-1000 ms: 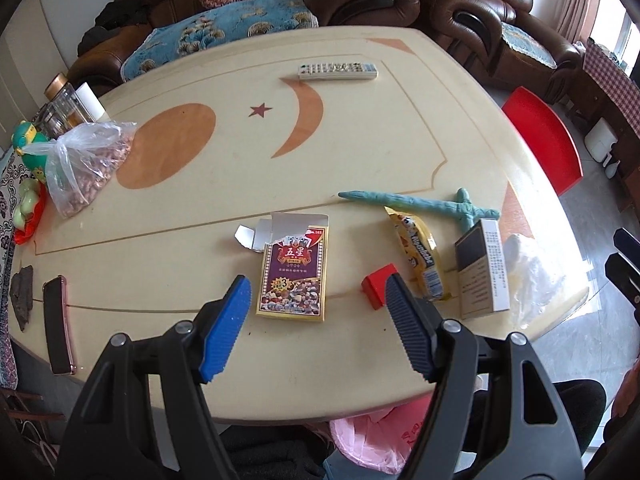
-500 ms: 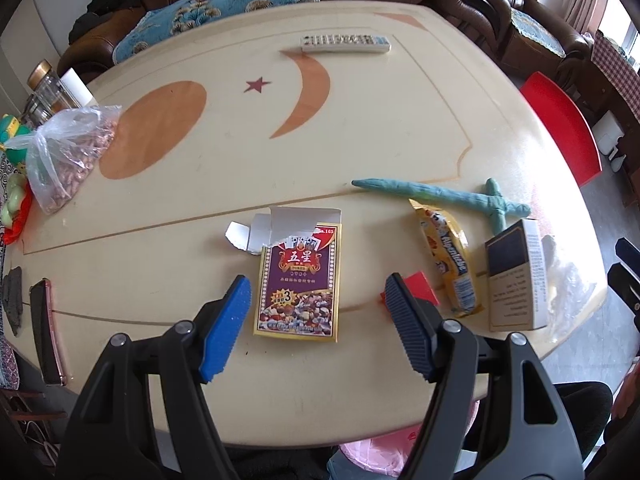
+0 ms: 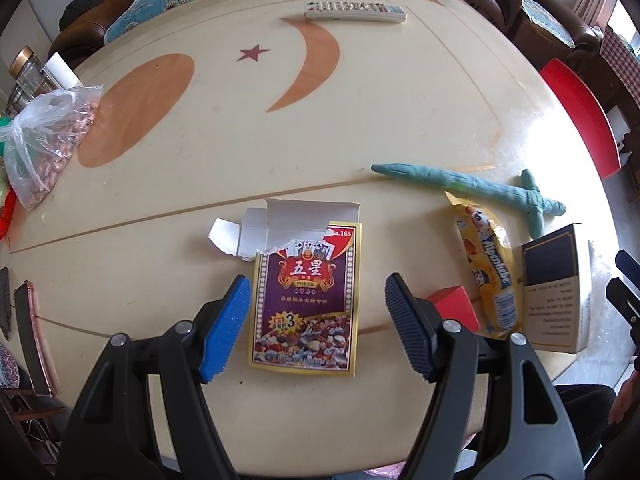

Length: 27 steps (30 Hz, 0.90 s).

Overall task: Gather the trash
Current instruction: 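Grasp the purple card box with the left tool while the right tool grasps the plastic bag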

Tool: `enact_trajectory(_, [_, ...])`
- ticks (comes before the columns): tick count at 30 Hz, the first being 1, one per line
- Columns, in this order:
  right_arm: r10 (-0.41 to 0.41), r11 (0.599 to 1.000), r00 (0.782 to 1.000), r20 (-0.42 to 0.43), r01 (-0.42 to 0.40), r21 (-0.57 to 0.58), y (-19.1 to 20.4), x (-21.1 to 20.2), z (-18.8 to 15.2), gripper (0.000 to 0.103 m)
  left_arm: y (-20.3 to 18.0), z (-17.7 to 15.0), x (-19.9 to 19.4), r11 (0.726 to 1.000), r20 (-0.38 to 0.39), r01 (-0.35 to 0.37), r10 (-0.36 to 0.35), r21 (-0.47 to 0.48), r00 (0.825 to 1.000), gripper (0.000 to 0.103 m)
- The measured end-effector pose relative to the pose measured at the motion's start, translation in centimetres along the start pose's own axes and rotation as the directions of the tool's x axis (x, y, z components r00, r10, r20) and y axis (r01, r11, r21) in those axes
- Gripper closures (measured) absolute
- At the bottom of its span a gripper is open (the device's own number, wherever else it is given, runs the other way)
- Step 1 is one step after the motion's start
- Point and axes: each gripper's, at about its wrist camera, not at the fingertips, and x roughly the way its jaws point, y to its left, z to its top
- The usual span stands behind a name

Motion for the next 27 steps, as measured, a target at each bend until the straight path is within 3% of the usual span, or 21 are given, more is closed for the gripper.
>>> enact_trajectory(9, [-0.024,1.000,0.999,-0.033,0.024,-0.012,-0.1,2.2,-0.8,0.033,-0.1,0.4,1.0,1.000,-0.003,-0.016,0.016,0.012,1.000,0.035])
enact_trajectory(20, [-0.047,0.999,0.999,-0.021,0.047,-0.028,0.3,2.9,-1.0,0.032,0.1,0.7,2.4,0.997,-0.011,-0.068,0.068,0.025,0.998,0.026])
enact_trajectory(24, [-0.052,0.998,0.998,-0.018,0.051,-0.029,0.3,3.0,-0.9,0.032,1.0,0.8,3.0,1.000,-0.022,-0.006,0.006,-0.022,1.000,0.028])
enact_trajectory(27, [-0.058,0.998,0.998,-0.015,0.058,-0.032,0.3,3.2,-0.9,0.034,1.3,0.8,3.0,0.999,-0.018,0.012,-0.013,-0.037,1.000,0.037])
